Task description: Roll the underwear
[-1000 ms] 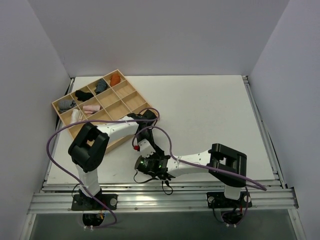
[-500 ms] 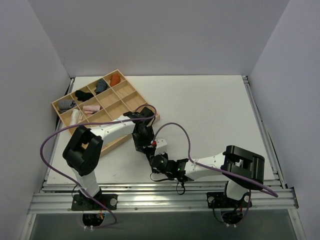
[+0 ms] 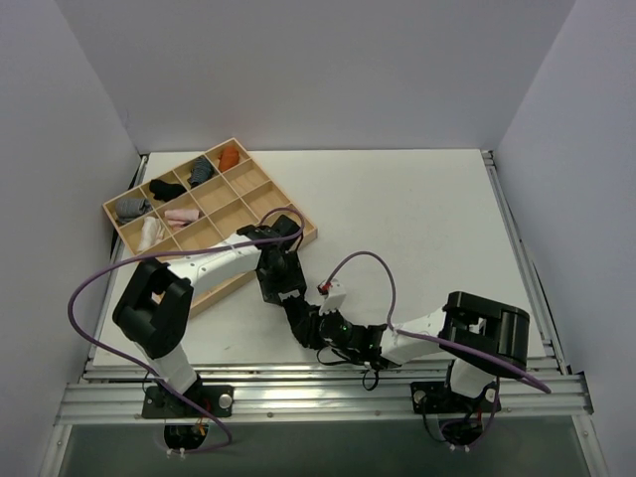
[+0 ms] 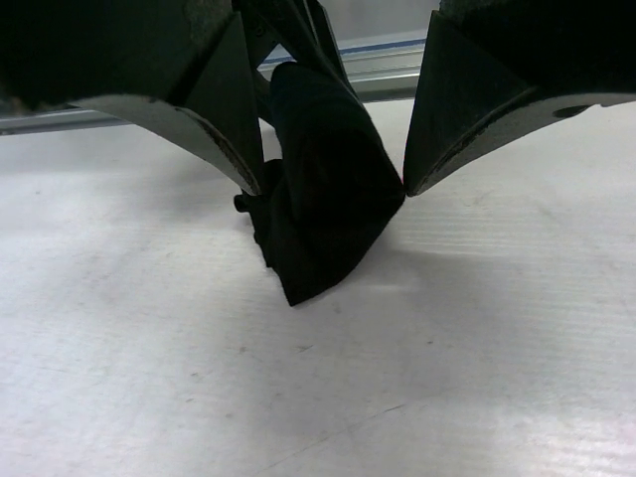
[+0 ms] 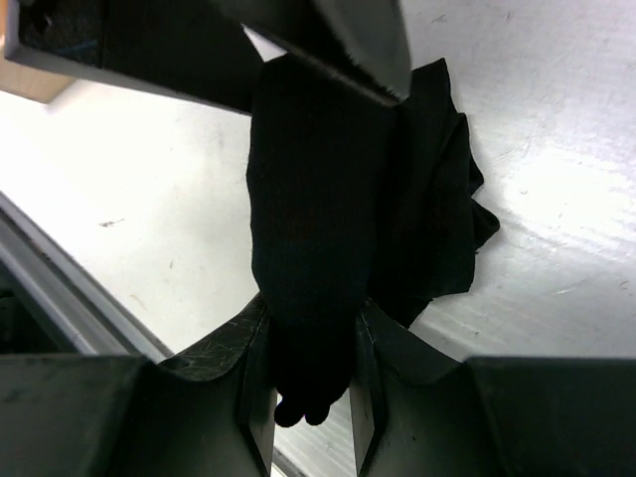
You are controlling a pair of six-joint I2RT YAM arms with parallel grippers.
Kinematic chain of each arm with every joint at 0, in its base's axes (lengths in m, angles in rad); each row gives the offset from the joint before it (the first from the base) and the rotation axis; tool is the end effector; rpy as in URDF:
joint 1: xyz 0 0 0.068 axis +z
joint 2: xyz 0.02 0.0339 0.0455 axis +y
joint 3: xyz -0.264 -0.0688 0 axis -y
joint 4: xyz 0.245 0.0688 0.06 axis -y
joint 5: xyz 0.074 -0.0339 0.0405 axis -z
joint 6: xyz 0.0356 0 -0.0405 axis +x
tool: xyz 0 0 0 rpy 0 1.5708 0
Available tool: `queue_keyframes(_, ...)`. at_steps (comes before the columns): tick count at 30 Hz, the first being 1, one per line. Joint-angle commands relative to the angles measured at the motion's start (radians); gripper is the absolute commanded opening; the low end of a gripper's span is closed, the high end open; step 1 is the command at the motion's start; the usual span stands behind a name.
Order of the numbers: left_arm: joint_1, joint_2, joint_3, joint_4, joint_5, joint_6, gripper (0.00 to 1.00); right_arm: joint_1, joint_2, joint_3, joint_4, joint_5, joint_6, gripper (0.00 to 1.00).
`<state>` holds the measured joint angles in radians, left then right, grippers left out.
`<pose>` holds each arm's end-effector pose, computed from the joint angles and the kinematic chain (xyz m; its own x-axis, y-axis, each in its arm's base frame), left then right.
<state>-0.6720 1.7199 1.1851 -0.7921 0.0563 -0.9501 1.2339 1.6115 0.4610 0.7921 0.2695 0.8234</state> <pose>0.2547 -0.2052 0.1950 -0.9560 -0.2774 -0.0960 -0.2501 0.9409 -0.2282 0.1038 0.2677 0.1401 -0.6856 0.1813 -0.7050 -0.4773 0.6194 0.6234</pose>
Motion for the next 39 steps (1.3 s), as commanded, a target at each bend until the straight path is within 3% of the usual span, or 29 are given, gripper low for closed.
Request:
queue_keyframes(1, 0.003, -0.054, -0.025, 0.001, -0.035, 0.008, 0.66, 0.012, 0.077, -0.093, -0.153, -0.134, 0.066, 0.00)
queue_keyframes(16, -0.031, -0.189, -0.154, 0.135, -0.036, 0.004, 0.65, -0.005, 0.160, -0.145, -0.010, -0.179, 0.125, 0.00)
queue_keyframes(27, -0.089, -0.092, -0.183, 0.117, -0.023, -0.006, 0.62, -0.013, 0.153, -0.150, -0.025, -0.176, 0.135, 0.00)
queue_keyframes(33, -0.103, -0.026, -0.160, 0.102, -0.027, 0.005, 0.49, -0.013, 0.166, -0.136, -0.039, -0.179, 0.138, 0.02)
queue_keyframes(37, -0.106, 0.001, -0.147, 0.080, -0.029, 0.025, 0.35, -0.010, 0.150, -0.104, -0.099, -0.181, 0.123, 0.10)
queue_keyframes(39, -0.107, 0.020, -0.140, 0.068, -0.032, 0.031, 0.31, -0.011, 0.111, -0.096, -0.140, -0.171, 0.115, 0.20)
